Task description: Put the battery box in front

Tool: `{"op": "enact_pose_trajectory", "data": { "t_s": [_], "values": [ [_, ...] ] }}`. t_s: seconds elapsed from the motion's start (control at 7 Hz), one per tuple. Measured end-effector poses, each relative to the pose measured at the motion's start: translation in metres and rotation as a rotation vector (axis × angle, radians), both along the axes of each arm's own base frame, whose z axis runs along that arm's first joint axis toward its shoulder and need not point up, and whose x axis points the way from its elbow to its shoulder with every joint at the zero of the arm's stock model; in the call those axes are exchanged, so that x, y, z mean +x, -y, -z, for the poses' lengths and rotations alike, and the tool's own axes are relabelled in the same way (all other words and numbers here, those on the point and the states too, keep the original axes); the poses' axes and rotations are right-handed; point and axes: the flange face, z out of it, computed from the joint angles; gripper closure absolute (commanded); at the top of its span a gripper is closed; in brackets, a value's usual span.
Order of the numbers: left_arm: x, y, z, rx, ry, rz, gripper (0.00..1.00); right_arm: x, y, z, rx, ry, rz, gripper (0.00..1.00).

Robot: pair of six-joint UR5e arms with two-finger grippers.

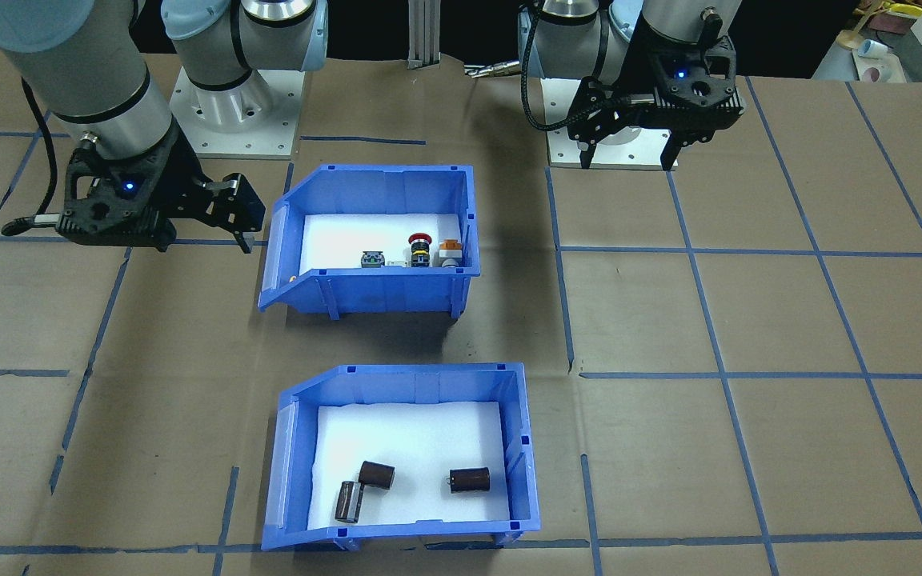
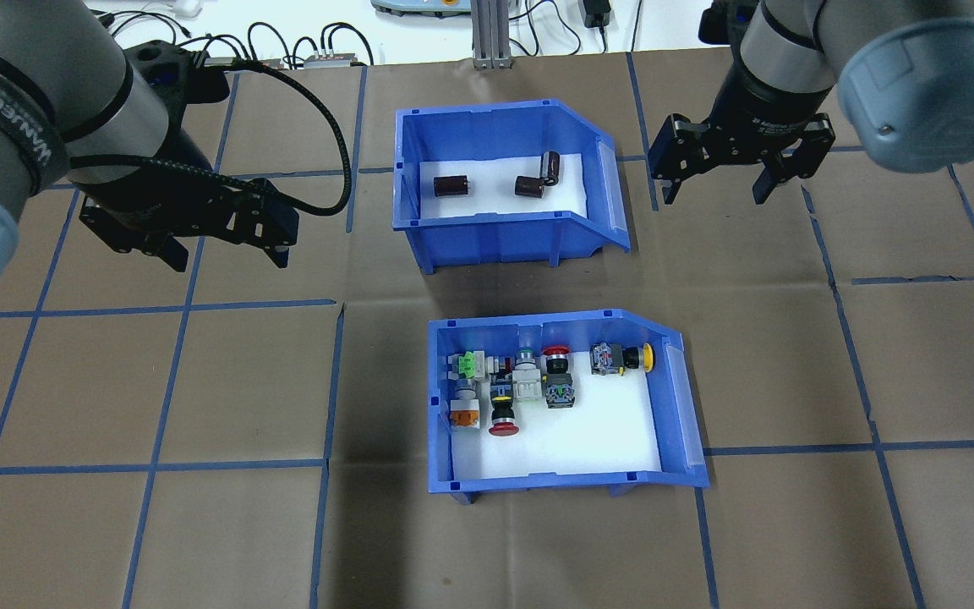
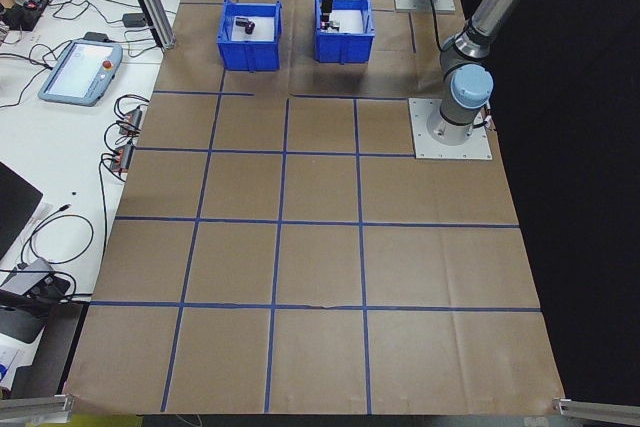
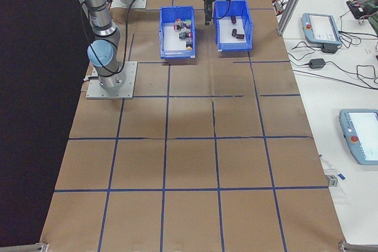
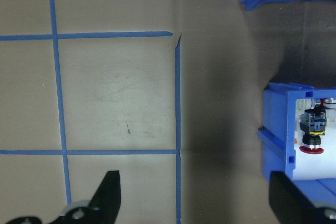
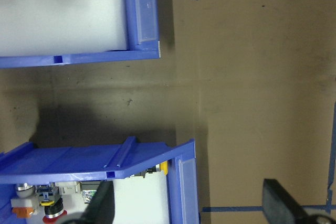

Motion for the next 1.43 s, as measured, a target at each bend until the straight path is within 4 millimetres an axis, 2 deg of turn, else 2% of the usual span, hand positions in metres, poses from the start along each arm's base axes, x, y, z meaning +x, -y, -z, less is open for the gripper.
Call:
{"op": "enact_pose_trajectory", "data": {
  "t_s": [0.29,0.57,0.86,1.43],
  "values": [
    [0.0,0.0,0.0,-0.001,0.001,-0.001,0.01,-0.015,-0.003,-0.007,0.0,-0.03,0.097,0.0],
    [0.0,0.0,0.0,-0.001,0.001,-0.001,0.01,-0.016,-0.016,-0.018,-0.015,-0.039,0.156,0.0],
    [0.0,0.001,0.0,-0.003,0.001,0.0,0.01,-0.015,-0.033,-0.026,-0.03,-0.04,0.158,0.0],
    [0.0,0.001,0.0,-0.009,0.001,0.007,0.01,-0.017,-0.039,-0.028,-0.037,-0.057,0.059,0.0]
  ]
}}
